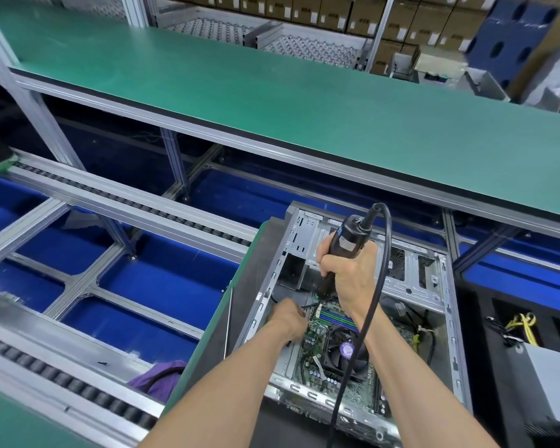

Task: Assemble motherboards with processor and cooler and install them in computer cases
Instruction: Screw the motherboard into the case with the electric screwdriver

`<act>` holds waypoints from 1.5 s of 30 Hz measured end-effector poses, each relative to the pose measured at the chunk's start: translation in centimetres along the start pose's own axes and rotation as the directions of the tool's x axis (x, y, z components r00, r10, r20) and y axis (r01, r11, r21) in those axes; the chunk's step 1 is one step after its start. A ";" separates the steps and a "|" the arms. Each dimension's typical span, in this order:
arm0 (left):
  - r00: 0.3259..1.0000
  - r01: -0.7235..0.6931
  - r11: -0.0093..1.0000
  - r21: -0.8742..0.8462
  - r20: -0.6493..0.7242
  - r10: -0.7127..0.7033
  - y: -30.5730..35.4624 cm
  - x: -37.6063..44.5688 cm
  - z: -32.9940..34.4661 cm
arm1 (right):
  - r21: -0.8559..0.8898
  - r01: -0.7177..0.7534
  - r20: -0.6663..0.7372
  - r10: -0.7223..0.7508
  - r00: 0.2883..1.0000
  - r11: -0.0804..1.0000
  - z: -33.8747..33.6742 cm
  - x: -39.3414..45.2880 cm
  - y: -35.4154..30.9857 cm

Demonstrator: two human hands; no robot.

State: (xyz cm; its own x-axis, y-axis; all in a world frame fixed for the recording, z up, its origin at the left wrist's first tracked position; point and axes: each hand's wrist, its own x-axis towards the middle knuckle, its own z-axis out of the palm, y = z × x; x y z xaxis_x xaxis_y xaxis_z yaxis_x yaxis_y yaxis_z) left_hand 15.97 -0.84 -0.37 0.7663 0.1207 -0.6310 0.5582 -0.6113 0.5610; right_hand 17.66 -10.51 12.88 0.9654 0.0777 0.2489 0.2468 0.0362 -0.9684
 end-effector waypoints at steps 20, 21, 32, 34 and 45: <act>0.923 0.312 0.074 -0.947 0.321 0.213 2.6 -2.9 -1.6 | 0.196 0.181 -0.309 -0.114 0.944 0.964 -7.3 -1.2 -6.0; 0.914 0.314 0.061 -0.947 0.319 0.249 2.8 -3.1 -1.4 | 0.209 0.208 -0.339 -0.128 0.932 0.955 -8.1 -1.4 -6.9; 0.897 0.318 0.014 -0.948 0.305 0.321 5.6 -5.0 3.1 | 0.225 0.329 -0.476 -0.191 0.858 0.917 -12.7 -5.3 -11.6; 0.889 0.314 0.028 -0.949 0.304 0.344 5.8 -5.2 3.6 | 0.235 0.335 -0.483 -0.190 0.855 0.912 -13.0 -5.9 -11.9; 0.835 0.312 0.040 -0.949 0.294 0.464 6.7 -6.2 4.2 | 0.345 0.286 -0.506 -0.079 0.859 0.894 -13.3 -6.8 -11.0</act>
State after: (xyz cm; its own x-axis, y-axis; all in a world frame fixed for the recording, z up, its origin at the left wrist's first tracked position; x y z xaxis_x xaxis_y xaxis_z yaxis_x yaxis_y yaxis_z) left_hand 13.61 -8.97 5.00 0.8058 -0.4131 -0.4244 0.5634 0.7557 0.3341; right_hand 9.52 -24.73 21.61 0.8521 -0.4404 0.2827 0.4676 0.3983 -0.7891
